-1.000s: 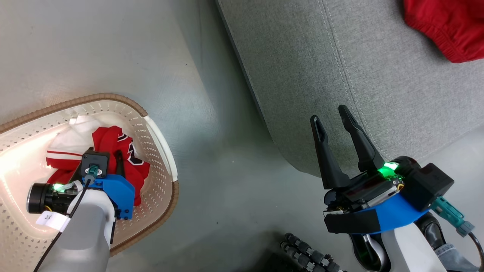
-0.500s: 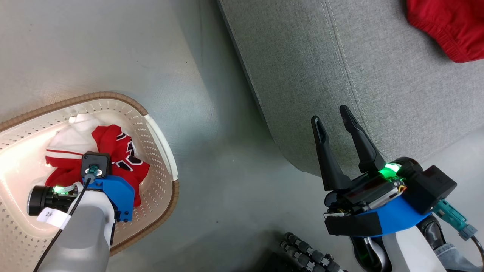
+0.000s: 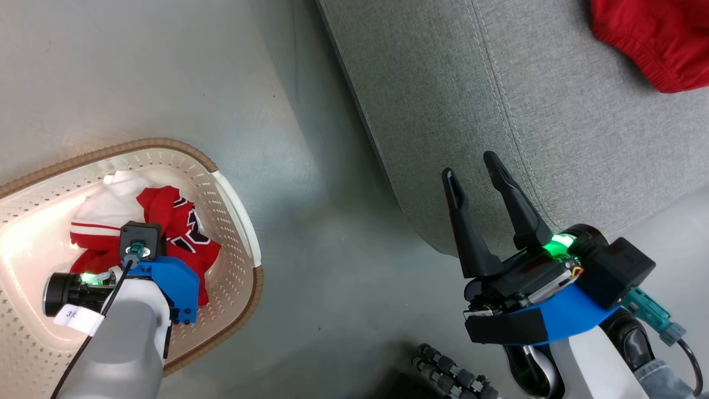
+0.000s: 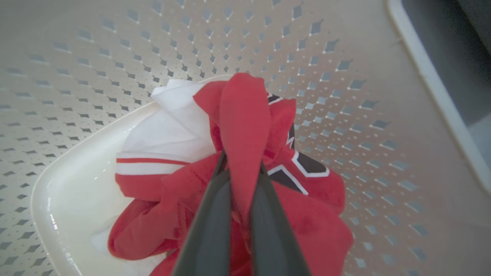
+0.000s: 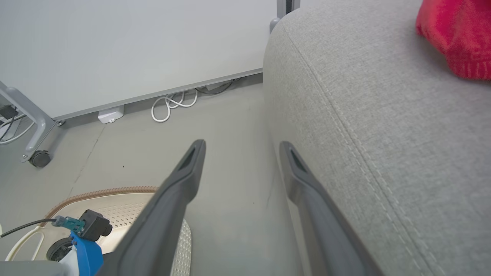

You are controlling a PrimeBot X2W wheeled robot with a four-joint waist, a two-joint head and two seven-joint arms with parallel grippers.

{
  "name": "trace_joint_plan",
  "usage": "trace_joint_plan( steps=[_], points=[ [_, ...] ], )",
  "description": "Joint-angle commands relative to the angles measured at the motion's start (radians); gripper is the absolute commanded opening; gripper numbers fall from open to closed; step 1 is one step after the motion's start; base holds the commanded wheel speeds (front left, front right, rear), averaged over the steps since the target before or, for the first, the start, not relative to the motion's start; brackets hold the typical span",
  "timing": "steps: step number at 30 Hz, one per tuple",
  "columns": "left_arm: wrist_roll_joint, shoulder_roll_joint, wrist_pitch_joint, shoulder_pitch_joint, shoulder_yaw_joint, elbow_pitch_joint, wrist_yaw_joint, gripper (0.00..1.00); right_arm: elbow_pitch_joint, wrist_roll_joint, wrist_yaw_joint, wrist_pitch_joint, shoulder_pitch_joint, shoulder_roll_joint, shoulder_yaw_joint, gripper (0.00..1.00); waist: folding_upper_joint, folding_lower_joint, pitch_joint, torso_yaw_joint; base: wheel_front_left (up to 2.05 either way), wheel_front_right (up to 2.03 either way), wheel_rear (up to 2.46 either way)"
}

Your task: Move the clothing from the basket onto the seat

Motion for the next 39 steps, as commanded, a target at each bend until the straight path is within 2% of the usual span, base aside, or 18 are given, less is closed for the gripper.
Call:
trace_joint_plan(
  steps=[1,17,30,39],
  points=[
    [-0.003,-0.004,-0.006,-0.018,-0.003,-0.006,0.0,0.0,0.007,0.0,0.001,-0.004,-0.02,0.002,0.008,1.0,0.0,0.0,-0.011,0.002,0.0,0.0,0.0],
    [-0.027,-0.13,-0.026,0.066,-0.055,-0.046,-0.07,0.0,0.051,-0.12,0.001,0.012,0.002,0.001,-0.043,1.0,0.0,0.0,-0.24,0.196,0.0,0.0,0.0],
    [-0.04,-0.157,-0.027,0.158,-0.119,-0.124,-0.113,0.0,0.034,-0.162,0.001,0.085,0.064,0.001,-0.067,1.0,0.0,0.0,-0.434,0.336,0.0,0.0,0.0],
    [-0.102,-0.157,-0.027,0.226,-0.202,-0.239,-0.139,0.0,0.026,-0.157,0.001,0.12,0.128,0.001,-0.069,1.0,0.0,0.0,-0.563,0.403,0.0,0.0,0.0]
  ],
)
